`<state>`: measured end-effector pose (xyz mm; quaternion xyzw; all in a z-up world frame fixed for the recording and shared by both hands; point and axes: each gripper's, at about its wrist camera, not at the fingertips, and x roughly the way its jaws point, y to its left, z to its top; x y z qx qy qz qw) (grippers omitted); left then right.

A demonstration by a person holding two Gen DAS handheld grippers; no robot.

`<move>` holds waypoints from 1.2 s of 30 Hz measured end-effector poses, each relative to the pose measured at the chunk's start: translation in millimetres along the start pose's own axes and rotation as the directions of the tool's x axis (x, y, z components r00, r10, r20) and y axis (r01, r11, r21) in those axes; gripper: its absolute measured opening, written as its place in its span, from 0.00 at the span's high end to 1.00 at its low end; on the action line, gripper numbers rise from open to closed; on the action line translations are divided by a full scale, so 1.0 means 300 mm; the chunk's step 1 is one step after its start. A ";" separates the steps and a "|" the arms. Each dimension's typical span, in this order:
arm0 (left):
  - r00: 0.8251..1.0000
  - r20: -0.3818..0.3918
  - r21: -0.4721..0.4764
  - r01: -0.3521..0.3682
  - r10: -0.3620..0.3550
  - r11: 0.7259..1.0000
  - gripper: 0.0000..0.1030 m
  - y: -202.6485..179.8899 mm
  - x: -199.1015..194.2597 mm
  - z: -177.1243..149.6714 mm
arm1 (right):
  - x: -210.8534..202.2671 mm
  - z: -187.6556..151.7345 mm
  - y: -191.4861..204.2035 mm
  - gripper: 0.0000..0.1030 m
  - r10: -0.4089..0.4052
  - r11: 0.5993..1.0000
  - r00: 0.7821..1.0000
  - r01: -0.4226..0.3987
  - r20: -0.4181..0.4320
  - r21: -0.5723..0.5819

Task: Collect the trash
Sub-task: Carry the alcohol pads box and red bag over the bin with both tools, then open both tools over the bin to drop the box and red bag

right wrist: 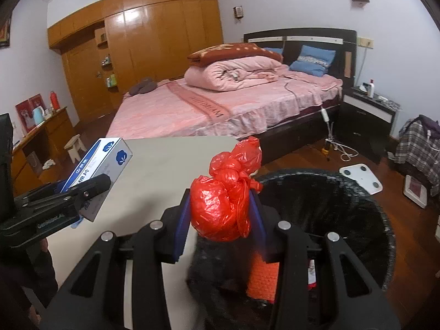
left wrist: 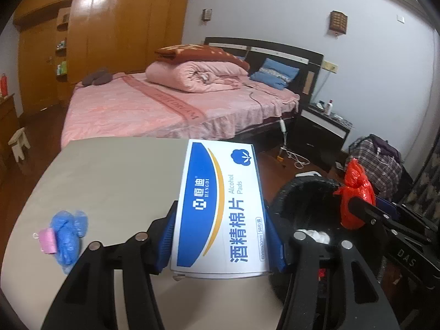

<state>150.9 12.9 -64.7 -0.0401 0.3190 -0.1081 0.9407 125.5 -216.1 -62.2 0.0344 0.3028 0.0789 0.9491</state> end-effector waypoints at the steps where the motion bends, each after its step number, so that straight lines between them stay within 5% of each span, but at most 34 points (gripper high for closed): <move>1: 1.000 -0.001 0.005 0.009 -0.009 1.000 0.45 -0.013 0.001 -0.001 | -0.006 -0.002 -0.015 0.62 -0.010 1.000 1.000 0.010 0.002 0.004; 28: 0.976 -0.040 0.141 0.216 -0.212 0.966 0.45 -0.381 0.117 0.000 | -0.108 -0.090 -0.348 0.61 -0.201 0.973 0.979 0.198 0.013 0.121; 32: 0.964 -0.063 0.145 0.266 -0.260 0.953 0.38 -0.400 0.161 -0.012 | -0.099 -0.096 -0.369 0.53 -0.225 0.967 0.974 0.222 0.005 0.126; 36: 0.967 -0.054 0.145 0.256 -0.250 0.956 0.30 -0.390 0.184 -0.021 | -0.106 -0.104 -0.380 0.33 -0.250 0.961 0.968 0.246 0.015 0.129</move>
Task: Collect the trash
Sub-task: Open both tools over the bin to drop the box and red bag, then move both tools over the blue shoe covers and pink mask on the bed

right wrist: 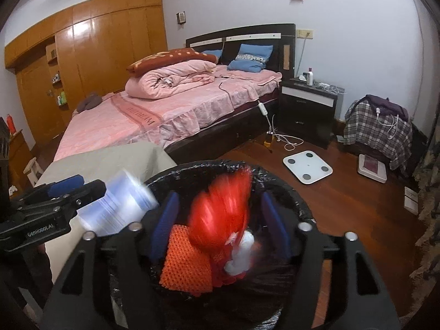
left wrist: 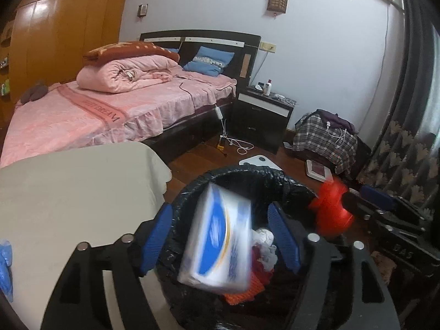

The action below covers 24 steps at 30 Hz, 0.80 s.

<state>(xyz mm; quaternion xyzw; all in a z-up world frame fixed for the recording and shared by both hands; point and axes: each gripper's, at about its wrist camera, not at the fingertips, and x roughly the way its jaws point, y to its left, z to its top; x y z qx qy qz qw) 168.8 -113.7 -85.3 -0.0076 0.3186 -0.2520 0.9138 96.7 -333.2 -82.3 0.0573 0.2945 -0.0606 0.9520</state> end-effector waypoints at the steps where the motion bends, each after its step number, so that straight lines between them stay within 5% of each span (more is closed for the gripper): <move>1: 1.000 0.003 -0.005 -0.006 0.006 1.000 0.27 0.009 -0.003 -0.005 | -0.001 0.001 -0.002 0.23 -0.005 1.000 1.000 0.005 0.004 0.001; 6: 0.998 0.030 -0.027 -0.048 0.048 0.998 0.17 0.068 -0.036 -0.005 | -0.016 0.000 0.012 0.08 -0.007 1.000 1.000 0.007 0.029 0.007; 15: 0.980 0.052 -0.076 -0.188 0.192 0.979 0.11 0.242 -0.152 -0.056 | 0.013 -0.007 0.186 0.07 0.108 0.993 0.994 -0.108 0.003 -0.042; 24: 0.930 0.064 -0.142 -0.352 0.363 0.925 0.11 0.482 -0.290 -0.138 | 0.068 -0.006 0.462 0.07 0.235 0.962 0.972 -0.237 -0.027 -0.137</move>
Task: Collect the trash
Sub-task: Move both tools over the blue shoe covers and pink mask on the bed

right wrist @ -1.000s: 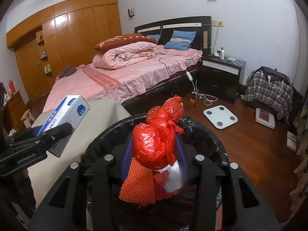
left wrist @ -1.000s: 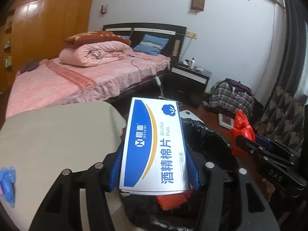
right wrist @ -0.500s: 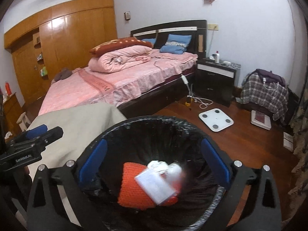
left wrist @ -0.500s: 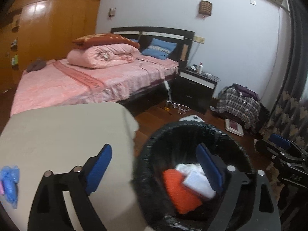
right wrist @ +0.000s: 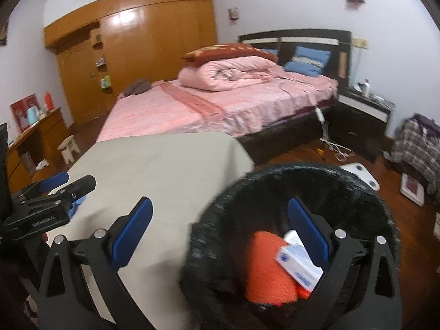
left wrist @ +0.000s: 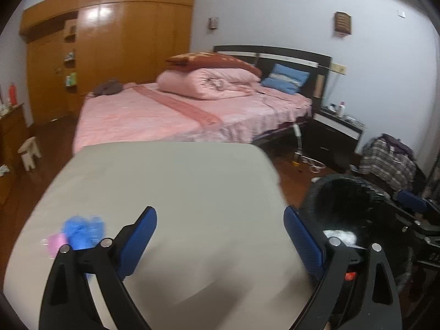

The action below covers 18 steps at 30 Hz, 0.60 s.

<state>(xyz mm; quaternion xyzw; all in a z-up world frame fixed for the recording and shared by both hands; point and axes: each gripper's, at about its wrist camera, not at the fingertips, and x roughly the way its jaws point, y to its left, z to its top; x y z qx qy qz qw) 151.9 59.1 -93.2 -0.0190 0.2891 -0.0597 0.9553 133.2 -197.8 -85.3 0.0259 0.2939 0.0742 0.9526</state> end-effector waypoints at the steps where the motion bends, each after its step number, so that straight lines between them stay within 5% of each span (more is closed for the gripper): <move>1: 1.000 0.003 -0.005 -0.016 0.016 1.000 0.11 0.030 -0.004 -0.006 | 0.009 0.004 0.024 0.07 0.010 1.000 1.000 -0.010 0.000 -0.011; 18: 0.965 -0.040 -0.118 -0.260 0.257 0.958 0.18 0.487 -0.047 -0.150 | 0.192 0.020 0.346 0.07 0.156 0.985 0.987 -0.159 -0.042 -0.067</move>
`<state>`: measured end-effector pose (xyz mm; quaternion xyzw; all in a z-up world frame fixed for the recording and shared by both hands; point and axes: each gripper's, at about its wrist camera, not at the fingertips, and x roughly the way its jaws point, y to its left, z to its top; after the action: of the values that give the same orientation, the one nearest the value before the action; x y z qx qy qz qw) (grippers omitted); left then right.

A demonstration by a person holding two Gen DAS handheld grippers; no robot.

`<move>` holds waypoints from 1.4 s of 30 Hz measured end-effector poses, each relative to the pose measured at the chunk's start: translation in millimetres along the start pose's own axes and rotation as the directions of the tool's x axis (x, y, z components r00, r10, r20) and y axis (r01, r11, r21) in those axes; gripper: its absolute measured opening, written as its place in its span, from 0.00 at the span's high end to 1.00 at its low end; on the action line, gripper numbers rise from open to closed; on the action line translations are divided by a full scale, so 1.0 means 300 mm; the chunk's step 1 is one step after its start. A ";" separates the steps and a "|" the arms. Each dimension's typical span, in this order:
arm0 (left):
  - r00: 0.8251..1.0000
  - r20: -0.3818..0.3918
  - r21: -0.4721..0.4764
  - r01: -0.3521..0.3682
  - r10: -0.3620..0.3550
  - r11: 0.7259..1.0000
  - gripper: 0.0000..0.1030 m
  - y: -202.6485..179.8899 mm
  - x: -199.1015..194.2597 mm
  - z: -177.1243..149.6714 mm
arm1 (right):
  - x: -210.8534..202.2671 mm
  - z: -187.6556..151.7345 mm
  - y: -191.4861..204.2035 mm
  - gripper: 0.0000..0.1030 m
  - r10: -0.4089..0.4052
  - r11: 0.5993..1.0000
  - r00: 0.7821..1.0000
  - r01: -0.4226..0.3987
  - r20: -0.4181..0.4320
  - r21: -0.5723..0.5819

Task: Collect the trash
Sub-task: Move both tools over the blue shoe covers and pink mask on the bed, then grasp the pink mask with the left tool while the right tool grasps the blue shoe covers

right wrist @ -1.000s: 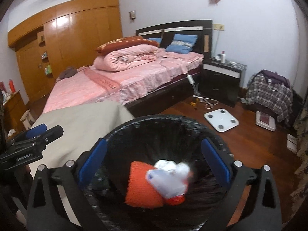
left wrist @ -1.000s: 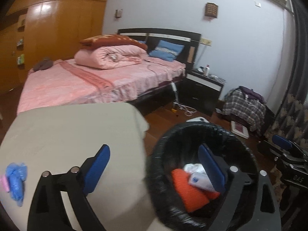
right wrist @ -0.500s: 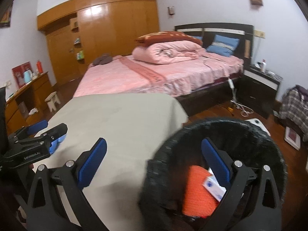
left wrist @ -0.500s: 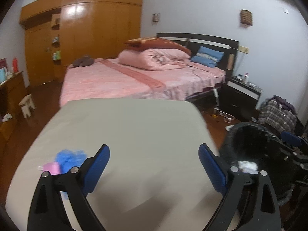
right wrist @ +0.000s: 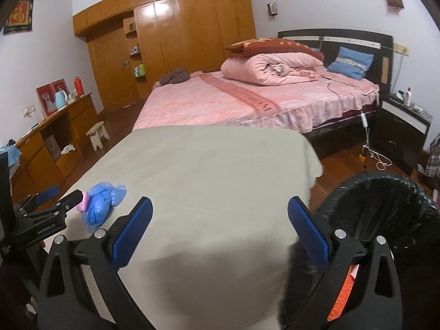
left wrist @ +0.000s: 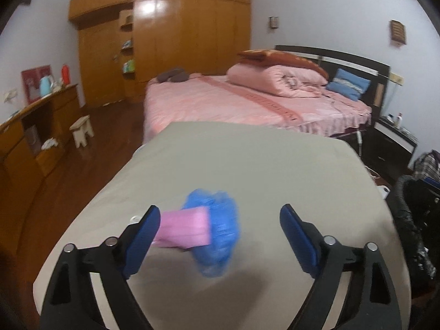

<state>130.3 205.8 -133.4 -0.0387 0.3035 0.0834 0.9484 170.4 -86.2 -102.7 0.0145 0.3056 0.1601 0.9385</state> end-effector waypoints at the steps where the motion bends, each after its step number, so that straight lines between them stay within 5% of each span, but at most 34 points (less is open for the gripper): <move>1: 1.000 -0.011 -0.015 -0.003 0.003 1.000 0.20 0.021 0.014 -0.006 | 0.015 -0.002 0.015 0.07 0.002 1.000 1.000 -0.002 -0.006 -0.008; 12: 0.998 -0.068 -0.052 0.001 -0.004 0.999 0.37 0.107 0.098 -0.047 | 0.118 -0.035 0.110 0.07 0.014 0.998 0.998 -0.018 -0.066 -0.060; 26: 0.997 -0.061 -0.044 0.035 -0.038 0.998 0.79 0.140 0.070 -0.060 | 0.144 -0.058 0.160 0.07 0.030 0.995 0.996 -0.038 -0.088 -0.087; 38: 0.992 -0.116 -0.134 0.027 -0.043 0.991 0.80 0.208 0.089 -0.099 | 0.158 -0.068 0.190 0.07 0.051 0.993 0.993 -0.062 -0.104 -0.097; 42: 0.994 -0.102 -0.148 0.021 -0.036 0.989 0.87 0.222 0.079 -0.099 | 0.170 -0.061 0.222 0.07 0.074 0.992 0.992 -0.084 -0.103 -0.095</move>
<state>120.3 270.7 -172.7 -0.1173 0.3449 0.0898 0.9269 179.1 -8.5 -138.2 -0.0279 0.3426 0.2127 0.9147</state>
